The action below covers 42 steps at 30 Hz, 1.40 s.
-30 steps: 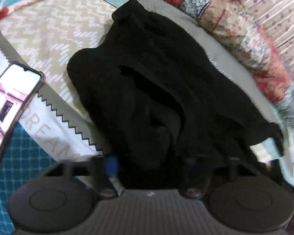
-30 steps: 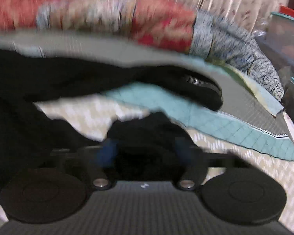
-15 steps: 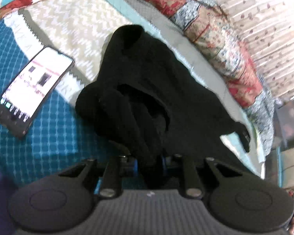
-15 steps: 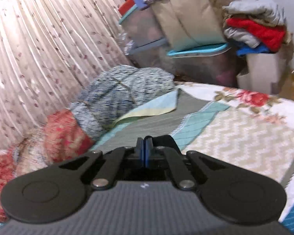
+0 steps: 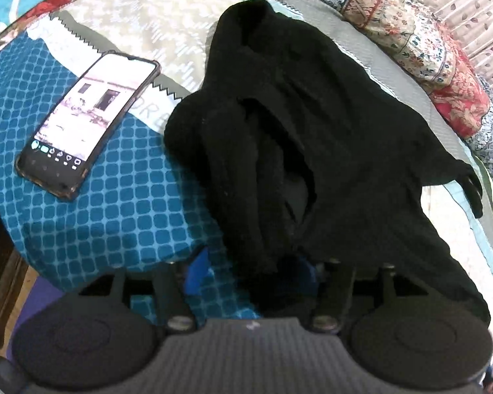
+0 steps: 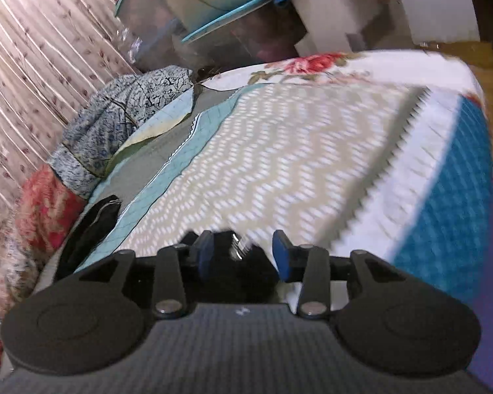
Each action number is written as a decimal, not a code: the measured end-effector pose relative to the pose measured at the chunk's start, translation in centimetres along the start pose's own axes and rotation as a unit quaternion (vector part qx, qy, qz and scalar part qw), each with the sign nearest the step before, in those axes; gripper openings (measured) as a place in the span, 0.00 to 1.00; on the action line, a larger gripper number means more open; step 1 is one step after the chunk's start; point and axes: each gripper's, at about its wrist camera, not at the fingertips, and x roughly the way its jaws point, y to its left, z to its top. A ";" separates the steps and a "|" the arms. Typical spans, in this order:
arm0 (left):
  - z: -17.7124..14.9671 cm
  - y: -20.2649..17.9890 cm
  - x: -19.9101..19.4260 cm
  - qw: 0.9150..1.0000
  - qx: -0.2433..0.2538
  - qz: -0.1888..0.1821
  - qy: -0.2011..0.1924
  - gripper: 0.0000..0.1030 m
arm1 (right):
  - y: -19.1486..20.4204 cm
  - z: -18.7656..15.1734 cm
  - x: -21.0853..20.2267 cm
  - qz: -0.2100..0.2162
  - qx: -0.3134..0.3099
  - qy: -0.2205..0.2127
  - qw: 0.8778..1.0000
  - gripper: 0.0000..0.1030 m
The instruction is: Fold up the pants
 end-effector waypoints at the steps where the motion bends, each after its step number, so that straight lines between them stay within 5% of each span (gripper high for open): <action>1: 0.0 0.0 0.1 1.000 -0.001 0.000 0.002 0.57 | -0.5 -0.7 -0.9 0.009 0.002 0.006 1.000 0.53; 4: 0.3 -0.9 0.7 1.000 -0.002 0.006 0.000 0.57 | -0.2 -2.3 -1.0 0.024 -0.010 0.025 0.999 0.57; 7: 0.3 -1.3 0.9 1.000 -0.004 0.010 0.001 0.40 | 1.1 -2.8 0.7 0.008 -0.030 0.029 0.999 0.57; 8: 0.3 -1.3 0.9 1.000 -0.003 0.004 0.005 0.23 | 1.7 -2.8 1.2 0.005 -0.039 0.029 0.999 0.47; 9: 0.2 -1.2 0.8 1.000 -0.001 0.000 0.010 0.21 | 2.2 -2.9 1.3 -0.009 -0.052 0.030 0.998 0.35; 10: 0.1 -1.4 0.6 1.000 0.003 0.003 0.007 0.19 | 2.9 -2.8 1.9 -0.026 -0.070 0.033 0.997 0.12; 16: -1.2 -2.4 -2.3 0.999 0.035 -0.015 0.002 0.18 | 1.7 -0.8 -1.6 -0.092 -0.064 -0.071 0.991 0.11; 19: -2.5 -2.4 -2.9 0.998 0.051 -0.024 0.022 0.20 | 0.7 -0.1 -1.7 -0.122 -0.090 -0.070 0.986 0.11; 21: -3.4 -2.5 -2.2 0.997 0.068 0.004 0.035 0.31 | 0.4 -0.3 -0.1 -0.132 -0.112 -0.023 0.985 0.18; 22: -3.8 -2.4 -1.9 0.996 0.074 0.021 0.043 0.32 | 0.0 -0.5 0.2 -0.140 -0.117 -0.005 0.983 0.28; 23: -4.0 -2.1 -1.9 0.996 0.074 0.023 0.049 0.37 | -0.2 -0.5 0.1 -0.149 -0.116 -0.007 0.982 0.47; 26: -3.6 -0.8 -3.9 0.998 0.059 -0.001 0.035 0.41 | -0.4 0.4 -1.9 -0.174 -0.087 -0.086 0.977 0.54; 28: -2.4 0.0 -6.1 0.998 0.057 -0.002 -0.014 0.45 | 0.6 1.5 -2.9 -0.153 -0.069 -0.122 0.978 0.49; 31: 1.1 -0.1 -7.2 0.995 0.056 0.006 -0.087 0.50 | 5.3 3.4 -1.2 -0.069 -0.109 -0.100 0.987 0.47; 35: 5.8 -3.4 -3.8 0.991 0.073 -0.006 -0.108 0.50 | 14.3 4.5 5.7 0.071 -0.129 0.002 0.989 0.48; 37: 7.4 -5.6 -1.1 0.988 0.097 -0.011 -0.120 0.50 | 18.7 4.6 10.3 0.106 -0.116 0.047 0.986 0.48; 42: 10.3 -9.7 7.6 0.990 0.110 -0.023 -0.089 0.49 | 29.4 3.4 22.6 0.109 -0.120 0.124 0.979 0.49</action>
